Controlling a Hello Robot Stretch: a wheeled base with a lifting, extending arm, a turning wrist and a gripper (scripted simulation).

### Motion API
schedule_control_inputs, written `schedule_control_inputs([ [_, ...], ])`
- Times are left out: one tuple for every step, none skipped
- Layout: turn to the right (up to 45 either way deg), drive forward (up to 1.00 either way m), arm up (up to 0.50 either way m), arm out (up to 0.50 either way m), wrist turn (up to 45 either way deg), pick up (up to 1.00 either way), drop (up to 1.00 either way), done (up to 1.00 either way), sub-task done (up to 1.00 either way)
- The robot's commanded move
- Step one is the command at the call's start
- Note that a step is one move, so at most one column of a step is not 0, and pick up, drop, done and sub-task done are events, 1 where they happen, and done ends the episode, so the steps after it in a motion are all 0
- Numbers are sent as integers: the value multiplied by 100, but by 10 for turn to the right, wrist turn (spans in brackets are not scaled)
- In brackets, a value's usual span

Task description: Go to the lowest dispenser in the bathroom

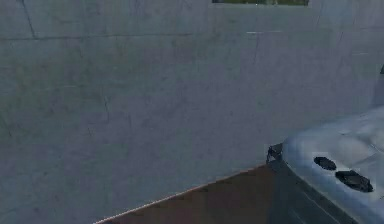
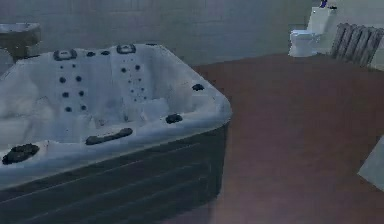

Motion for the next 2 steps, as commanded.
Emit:
schedule_control_inputs([
  [0, 85, 0, 0, 0, 0, 0, 0, 0],
  [450, 0, 0, 0, 0, 0, 0, 0, 0],
])
